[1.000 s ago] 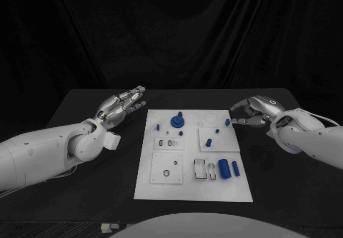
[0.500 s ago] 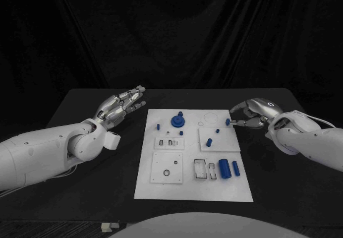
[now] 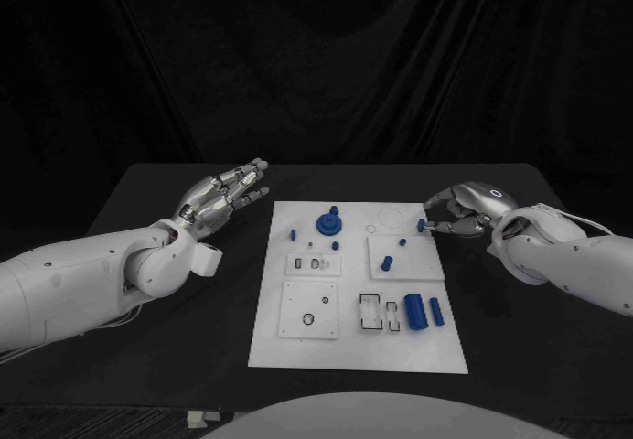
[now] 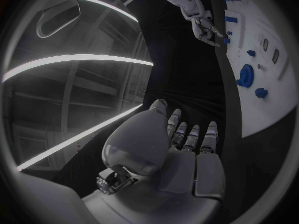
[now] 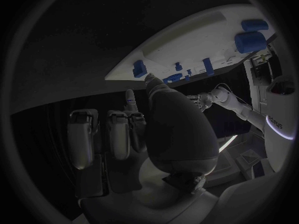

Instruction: Assemble the parts on the task board

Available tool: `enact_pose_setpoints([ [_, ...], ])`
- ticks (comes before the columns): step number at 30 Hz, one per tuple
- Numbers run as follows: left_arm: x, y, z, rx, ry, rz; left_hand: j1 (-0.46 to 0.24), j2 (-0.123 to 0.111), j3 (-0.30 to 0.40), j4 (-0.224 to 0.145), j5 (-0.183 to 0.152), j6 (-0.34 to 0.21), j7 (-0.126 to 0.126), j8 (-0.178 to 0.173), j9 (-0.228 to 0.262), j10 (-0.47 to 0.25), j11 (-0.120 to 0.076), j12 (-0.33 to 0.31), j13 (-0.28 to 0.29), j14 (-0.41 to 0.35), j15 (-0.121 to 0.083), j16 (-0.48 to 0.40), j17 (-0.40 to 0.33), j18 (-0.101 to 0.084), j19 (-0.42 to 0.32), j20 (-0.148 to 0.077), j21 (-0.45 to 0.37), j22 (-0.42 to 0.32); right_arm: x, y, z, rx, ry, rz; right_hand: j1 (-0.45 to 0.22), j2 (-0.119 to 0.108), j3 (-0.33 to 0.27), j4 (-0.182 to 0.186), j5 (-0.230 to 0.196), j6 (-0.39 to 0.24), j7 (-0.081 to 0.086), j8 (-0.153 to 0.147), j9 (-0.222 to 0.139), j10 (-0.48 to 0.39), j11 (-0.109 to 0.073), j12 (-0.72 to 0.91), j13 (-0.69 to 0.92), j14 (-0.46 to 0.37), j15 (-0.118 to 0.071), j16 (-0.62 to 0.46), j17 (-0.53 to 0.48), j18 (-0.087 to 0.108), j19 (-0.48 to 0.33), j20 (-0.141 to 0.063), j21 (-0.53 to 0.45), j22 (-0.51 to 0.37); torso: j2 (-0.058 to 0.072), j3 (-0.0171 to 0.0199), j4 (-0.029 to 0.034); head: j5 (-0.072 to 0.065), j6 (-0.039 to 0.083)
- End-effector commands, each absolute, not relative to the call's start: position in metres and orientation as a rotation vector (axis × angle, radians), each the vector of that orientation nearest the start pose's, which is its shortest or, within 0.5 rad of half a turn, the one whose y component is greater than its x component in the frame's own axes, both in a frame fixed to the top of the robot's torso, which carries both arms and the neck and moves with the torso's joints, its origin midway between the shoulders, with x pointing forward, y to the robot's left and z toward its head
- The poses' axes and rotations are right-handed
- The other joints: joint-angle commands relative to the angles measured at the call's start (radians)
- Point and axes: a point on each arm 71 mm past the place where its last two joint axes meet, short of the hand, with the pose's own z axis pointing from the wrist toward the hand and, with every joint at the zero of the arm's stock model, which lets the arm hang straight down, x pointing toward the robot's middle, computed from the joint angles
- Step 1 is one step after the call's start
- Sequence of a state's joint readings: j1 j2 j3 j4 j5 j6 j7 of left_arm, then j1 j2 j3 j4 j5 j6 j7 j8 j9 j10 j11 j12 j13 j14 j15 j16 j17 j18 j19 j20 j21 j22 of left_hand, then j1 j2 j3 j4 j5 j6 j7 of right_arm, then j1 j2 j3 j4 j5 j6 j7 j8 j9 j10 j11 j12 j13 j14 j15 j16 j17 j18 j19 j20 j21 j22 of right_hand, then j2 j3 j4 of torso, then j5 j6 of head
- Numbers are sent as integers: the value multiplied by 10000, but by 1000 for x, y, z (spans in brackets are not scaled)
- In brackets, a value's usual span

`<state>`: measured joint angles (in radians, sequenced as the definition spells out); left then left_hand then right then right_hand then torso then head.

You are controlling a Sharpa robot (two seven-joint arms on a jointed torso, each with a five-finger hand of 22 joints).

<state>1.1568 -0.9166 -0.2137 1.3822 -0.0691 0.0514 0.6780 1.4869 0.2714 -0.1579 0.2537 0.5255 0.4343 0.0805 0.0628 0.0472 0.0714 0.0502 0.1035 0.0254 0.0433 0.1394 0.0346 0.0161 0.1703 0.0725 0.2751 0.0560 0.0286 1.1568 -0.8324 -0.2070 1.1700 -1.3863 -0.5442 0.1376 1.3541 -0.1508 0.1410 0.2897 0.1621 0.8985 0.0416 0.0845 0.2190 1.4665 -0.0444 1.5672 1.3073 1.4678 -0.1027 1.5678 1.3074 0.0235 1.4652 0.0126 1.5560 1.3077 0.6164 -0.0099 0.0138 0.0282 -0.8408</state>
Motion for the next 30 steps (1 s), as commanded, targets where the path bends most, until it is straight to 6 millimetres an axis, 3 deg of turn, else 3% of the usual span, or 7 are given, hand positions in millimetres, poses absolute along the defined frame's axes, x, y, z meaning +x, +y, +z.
enact_pose_setpoints([
  [1,465,276,-241,-9372,14019,-17715,78,-7,57,-17,67,89,1,53,16,33,35,59,12,84,-4,67,15,110,41,43,58,15,502,-306,-264,-1268,16294,4614,142,-13,63,-30,75,33,47,48,-13,1043,73,36,2635,1030,21,30,2634,-187,955,11,-19,2569,0,0,-5,1,-12],
  [20,464,278,-241,-9382,14015,-17691,84,-2,78,-22,78,107,15,59,18,41,50,70,14,92,0,74,16,109,48,50,63,16,502,-304,-270,-1368,16542,4675,185,-92,-25,24,-162,78,75,71,-16,1043,87,36,2635,1030,41,30,2634,-169,913,26,-85,2544,1,0,-8,36,-97],
  [30,464,278,-241,-9388,14020,-17685,85,14,91,-20,82,112,19,60,19,43,55,73,14,91,1,73,15,108,47,53,61,15,502,-301,-273,-1413,16650,4673,423,-24,48,-28,162,290,76,195,59,1043,96,36,2635,1030,52,30,2634,-161,896,43,-111,2535,-4,-1,-2,42,-120],
])
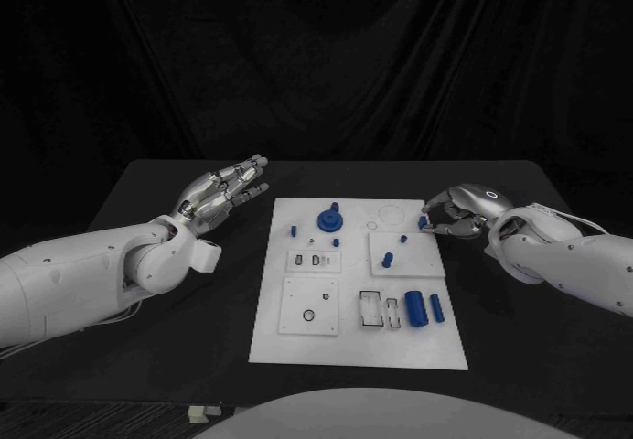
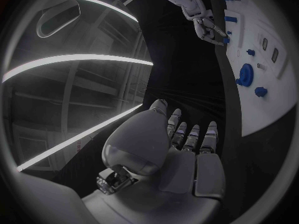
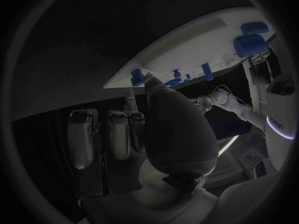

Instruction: Assemble the parts on the task board

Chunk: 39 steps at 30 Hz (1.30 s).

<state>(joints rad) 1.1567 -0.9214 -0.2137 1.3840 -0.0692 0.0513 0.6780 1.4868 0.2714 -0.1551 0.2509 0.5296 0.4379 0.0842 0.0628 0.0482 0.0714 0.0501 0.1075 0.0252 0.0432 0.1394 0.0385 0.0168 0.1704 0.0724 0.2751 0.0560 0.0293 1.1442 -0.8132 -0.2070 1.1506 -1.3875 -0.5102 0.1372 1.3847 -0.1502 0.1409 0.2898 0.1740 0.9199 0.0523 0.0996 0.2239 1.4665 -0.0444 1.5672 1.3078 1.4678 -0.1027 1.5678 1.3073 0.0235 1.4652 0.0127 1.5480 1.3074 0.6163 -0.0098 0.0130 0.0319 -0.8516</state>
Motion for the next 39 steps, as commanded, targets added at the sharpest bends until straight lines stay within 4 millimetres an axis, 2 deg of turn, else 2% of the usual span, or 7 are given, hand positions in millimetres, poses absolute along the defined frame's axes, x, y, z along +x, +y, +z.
enact_pose_setpoints([
  [1,464,278,-241,-9390,14020,-17680,85,14,63,9,41,75,-18,60,9,43,56,33,16,91,2,35,9,107,47,53,62,8,502,-301,-273,-1417,16655,4674,117,-30,49,-29,43,76,-31,44,11,1043,97,36,2630,1030,52,30,2635,-162,896,43,-31,2538,-3,-2,5,4,-11],
  [19,464,278,-241,-9401,14035,-17679,85,14,63,9,41,75,-18,60,9,43,56,33,16,91,2,35,9,107,47,53,62,8,505,-298,-275,-1447,16710,4659,162,-20,63,-30,67,86,-39,52,21,1043,92,36,2630,1030,52,30,2635,-158,886,43,-47,2532,0,-1,3,12,-27],
  [24,464,279,-241,-9406,14039,-17670,85,14,63,9,41,75,-18,60,9,43,56,33,16,91,2,35,9,107,47,53,62,8,505,-297,-275,-1452,16728,4658,235,77,110,-25,195,282,-67,167,106,1043,74,36,2630,1030,39,30,2635,-155,881,37,-55,2529,1,-3,-1,2,-39],
  [34,464,278,-241,-9411,14061,-17689,91,32,91,9,47,67,-6,58,7,47,71,40,16,96,6,40,9,106,53,60,66,8,506,-297,-276,-1432,16803,4615,473,190,197,-102,752,644,-77,398,343,1043,57,36,2630,1030,16,30,2635,-148,863,11,-81,2519,1,-1,2,-5,-61],
  [39,464,278,-241,-9413,14061,-17690,91,32,91,9,47,67,-6,58,7,47,71,40,16,96,6,40,9,106,53,60,66,8,506,-296,-276,-1435,16789,4621,545,233,213,-135,840,863,-74,539,483,1043,63,36,2630,1030,16,30,2635,-147,860,9,-84,2518,2,-1,-2,0,-75],
])
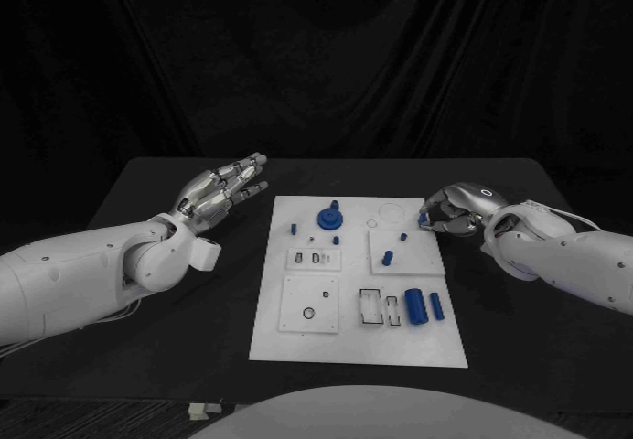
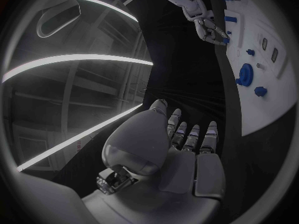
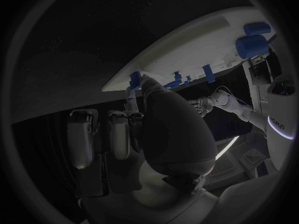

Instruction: Assemble the parts on the task board

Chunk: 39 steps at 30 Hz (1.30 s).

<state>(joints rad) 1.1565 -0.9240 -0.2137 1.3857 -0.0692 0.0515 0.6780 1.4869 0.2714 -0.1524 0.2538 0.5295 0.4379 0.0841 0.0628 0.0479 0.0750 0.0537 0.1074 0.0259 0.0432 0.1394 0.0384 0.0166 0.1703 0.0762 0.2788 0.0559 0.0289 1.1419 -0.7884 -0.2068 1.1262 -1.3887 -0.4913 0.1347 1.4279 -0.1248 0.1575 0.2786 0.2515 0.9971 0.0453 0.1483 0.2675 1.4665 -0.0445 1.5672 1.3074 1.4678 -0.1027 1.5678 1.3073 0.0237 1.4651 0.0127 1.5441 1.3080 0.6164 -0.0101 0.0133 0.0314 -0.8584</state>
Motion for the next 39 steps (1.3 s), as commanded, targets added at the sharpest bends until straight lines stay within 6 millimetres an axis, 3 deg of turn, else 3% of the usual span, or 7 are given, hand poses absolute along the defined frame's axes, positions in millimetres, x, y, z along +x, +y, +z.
enact_pose_setpoints([
  [1,464,278,-241,-9413,14061,-17691,90,32,64,-20,48,67,-6,58,10,10,35,40,9,96,6,40,12,106,16,23,66,12,506,-296,-276,-1438,16778,4626,113,-21,47,-23,65,91,-4,53,47,1043,63,36,2634,1030,15,30,2635,-148,860,9,-46,2512,1,2,-5,6,-8],
  [14,464,278,-241,-9414,14065,-17706,93,30,73,-22,48,71,0,59,10,12,41,44,9,100,9,44,12,105,19,27,68,12,501,-295,-269,-1388,16284,4805,233,22,88,-88,129,325,-15,202,211,1043,52,36,2634,1030,4,30,2635,-149,862,0,-42,2513,-16,0,-6,82,-30],
  [20,464,278,-242,-9424,14083,-17691,93,30,73,-22,48,71,0,59,10,12,41,44,9,100,9,44,12,105,19,27,68,12,499,-285,-243,-1403,15794,5203,248,13,94,-93,142,363,-4,224,237,1043,55,36,2634,1030,6,30,2635,-149,862,0,-42,2513,-15,-1,-4,161,-77],
  [25,465,278,-242,-9427,14102,-17686,93,30,73,-22,48,71,0,59,10,12,41,44,9,100,9,44,12,105,19,27,68,12,495,-256,-208,-1741,15418,5938,242,-7,88,-88,141,372,18,229,250,1043,63,36,2634,1030,11,30,2635,-137,836,1,-85,2497,-14,-4,8,100,-108],
  [29,465,276,-243,-9424,14122,-17703,93,30,73,-22,48,71,0,59,10,12,41,44,9,100,9,44,12,105,19,27,68,12,487,-226,-193,-2500,15247,6498,252,-2,98,-91,148,403,27,246,269,1043,78,36,2634,1030,16,30,2635,-135,831,4,-92,2494,-33,-18,7,56,-133],
  [36,465,274,-243,-9413,14125,-17747,98,27,90,-27,51,73,5,58,10,12,47,46,9,100,15,46,12,105,23,30,70,12,473,-176,-192,-3858,15298,7308,263,5,108,-94,149,426,28,259,286,1043,90,36,2634,1030,17,30,2635,-124,805,5,-133,2479,0,-4,15,69,-82],
  [39,465,274,-243,-9410,14123,-17753,98,27,90,-27,51,73,5,58,10,12,47,46,9,100,15,46,12,105,23,30,70,12,468,-161,-197,-4121,15381,7558,261,2,108,-92,146,424,31,258,288,1043,92,36,2634,1030,17,30,2635,-122,801,6,-139,2476,2,-1,17,81,-117],
])
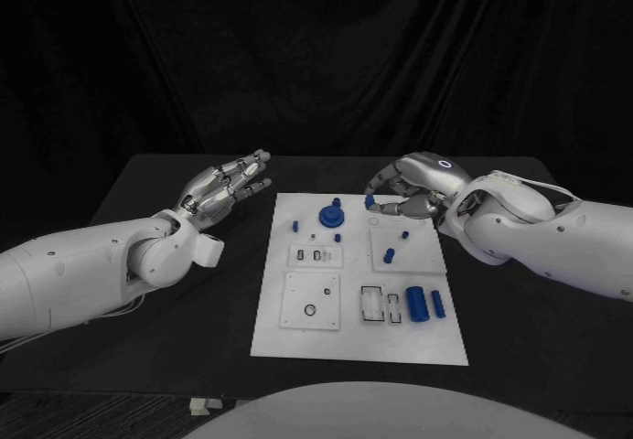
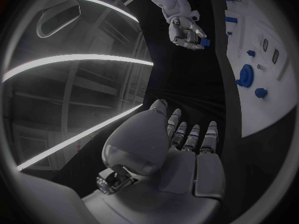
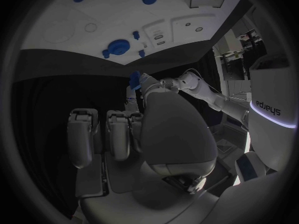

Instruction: Assemble the parts on the task board

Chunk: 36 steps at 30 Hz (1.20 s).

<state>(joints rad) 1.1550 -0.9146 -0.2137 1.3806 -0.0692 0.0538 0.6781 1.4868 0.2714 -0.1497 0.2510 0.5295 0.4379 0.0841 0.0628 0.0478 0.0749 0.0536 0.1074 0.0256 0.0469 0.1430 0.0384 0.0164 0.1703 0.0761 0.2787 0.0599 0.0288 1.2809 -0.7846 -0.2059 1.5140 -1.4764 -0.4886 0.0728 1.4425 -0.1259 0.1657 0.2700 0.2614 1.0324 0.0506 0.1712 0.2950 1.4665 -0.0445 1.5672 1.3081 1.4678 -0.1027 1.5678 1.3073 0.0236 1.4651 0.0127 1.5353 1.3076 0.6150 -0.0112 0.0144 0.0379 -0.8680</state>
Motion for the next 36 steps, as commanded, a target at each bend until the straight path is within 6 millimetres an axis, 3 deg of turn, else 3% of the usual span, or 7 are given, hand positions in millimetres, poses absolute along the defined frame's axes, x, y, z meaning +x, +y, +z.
enact_pose_setpoints([
  [1,465,274,-243,-9409,14125,-17754,98,27,63,0,51,73,5,58,11,13,48,46,12,64,-21,46,14,105,23,31,30,13,467,-156,-200,-4189,15423,7640,114,14,25,-5,45,72,-21,28,14,1043,93,36,2627,1030,18,30,2635,-122,804,6,-47,2482,12,8,6,30,-33],
  [7,465,273,-243,-9405,14139,-17779,98,27,63,0,51,73,5,58,11,13,48,46,12,64,-21,46,14,105,23,31,30,13,460,-137,-219,-4353,15774,7955,104,20,27,3,33,73,-8,29,20,1043,98,36,2627,1030,22,30,2635,-113,783,7,-80,2470,24,16,-15,141,-46],
  [16,465,271,-243,-9403,14170,-17813,98,27,63,0,51,73,5,58,11,13,48,46,12,64,-21,46,14,105,23,31,30,13,454,-121,-239,-4425,16307,8133,96,41,36,6,19,59,20,20,32,1043,109,36,2627,1030,43,30,2635,-91,734,16,-159,2441,16,15,-14,123,-46],
  [36,465,270,-243,-9399,14177,-17840,98,27,63,0,51,73,5,58,11,13,48,46,12,64,-21,46,14,105,23,31,30,13,456,-109,-250,-4598,16967,7831,98,70,53,-34,-2,-48,64,-43,55,1043,149,36,2627,1030,97,30,2635,-61,662,57,-272,2398,14,11,-11,82,-46],
])
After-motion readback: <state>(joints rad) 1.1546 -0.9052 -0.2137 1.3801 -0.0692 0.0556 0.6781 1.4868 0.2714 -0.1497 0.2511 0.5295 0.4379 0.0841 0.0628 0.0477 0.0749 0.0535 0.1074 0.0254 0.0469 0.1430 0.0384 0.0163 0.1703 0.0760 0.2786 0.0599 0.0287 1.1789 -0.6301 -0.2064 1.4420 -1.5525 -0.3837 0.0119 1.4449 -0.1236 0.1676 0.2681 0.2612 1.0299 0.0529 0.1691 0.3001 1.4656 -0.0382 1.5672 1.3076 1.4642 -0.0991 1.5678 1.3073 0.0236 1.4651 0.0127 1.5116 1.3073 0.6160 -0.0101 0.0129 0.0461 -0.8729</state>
